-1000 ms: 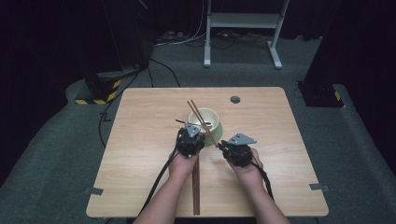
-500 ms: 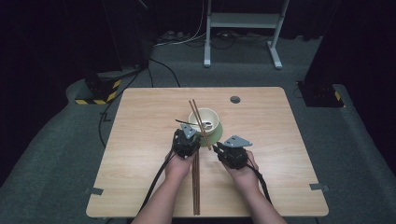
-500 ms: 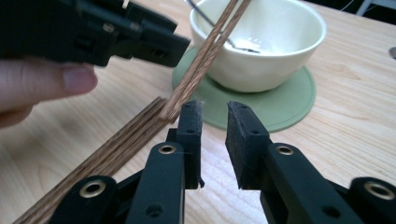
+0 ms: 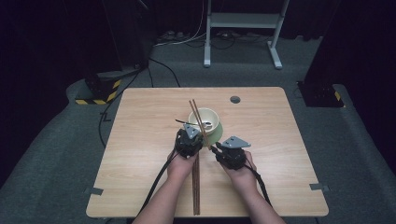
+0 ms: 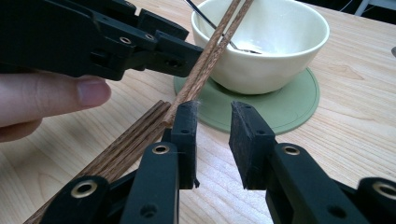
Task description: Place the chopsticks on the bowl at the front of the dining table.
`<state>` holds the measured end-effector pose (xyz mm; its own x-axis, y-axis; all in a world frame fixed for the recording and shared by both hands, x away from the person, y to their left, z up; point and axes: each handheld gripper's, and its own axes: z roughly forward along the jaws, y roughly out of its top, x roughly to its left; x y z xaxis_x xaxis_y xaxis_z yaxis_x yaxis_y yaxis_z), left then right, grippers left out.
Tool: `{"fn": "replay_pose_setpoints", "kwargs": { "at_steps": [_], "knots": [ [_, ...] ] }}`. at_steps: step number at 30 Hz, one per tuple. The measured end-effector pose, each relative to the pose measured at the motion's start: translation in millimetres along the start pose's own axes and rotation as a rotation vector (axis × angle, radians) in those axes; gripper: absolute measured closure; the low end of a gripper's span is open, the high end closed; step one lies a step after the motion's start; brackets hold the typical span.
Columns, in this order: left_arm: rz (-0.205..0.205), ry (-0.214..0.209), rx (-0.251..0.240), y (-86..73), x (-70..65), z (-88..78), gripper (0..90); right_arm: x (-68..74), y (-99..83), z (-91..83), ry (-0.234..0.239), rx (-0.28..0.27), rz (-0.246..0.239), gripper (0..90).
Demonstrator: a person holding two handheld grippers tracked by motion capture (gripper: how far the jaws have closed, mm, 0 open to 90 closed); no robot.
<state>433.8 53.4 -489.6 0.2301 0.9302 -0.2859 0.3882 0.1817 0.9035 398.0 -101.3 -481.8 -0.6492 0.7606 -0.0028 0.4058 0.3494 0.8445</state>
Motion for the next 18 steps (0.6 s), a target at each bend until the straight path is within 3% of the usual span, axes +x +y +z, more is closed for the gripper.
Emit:
{"fn": "replay_pose_setpoints", "kwargs": {
  "at_steps": [4, 7, 11, 13, 18],
  "knots": [
    [0.023, -0.005, 0.011, -0.1, 0.0, -0.7, 64.8, 1.2, -0.2, 0.8, 0.002, 0.003, -0.001, 70.9],
    [0.006, -0.004, 0.004, -0.1, 0.1, 0.5, 64.8, 2.7, -0.4, 1.1, 0.003, 0.001, 0.003, 71.0],
    [0.022, 0.003, 0.013, 0.7, 0.4, -0.8, 64.7, 3.8, -0.6, 2.1, 0.007, 0.001, -0.006, 70.5],
    [0.001, 0.000, 0.000, 0.8, -0.4, 0.2, 64.6, 5.9, -0.4, 2.0, 0.005, 0.007, 0.001, 69.8],
    [0.009, -0.003, 0.000, 1.4, 0.3, -0.1, 64.7, 7.0, 0.9, 1.4, 0.008, -0.005, -0.014, 69.8]
  ]
}}
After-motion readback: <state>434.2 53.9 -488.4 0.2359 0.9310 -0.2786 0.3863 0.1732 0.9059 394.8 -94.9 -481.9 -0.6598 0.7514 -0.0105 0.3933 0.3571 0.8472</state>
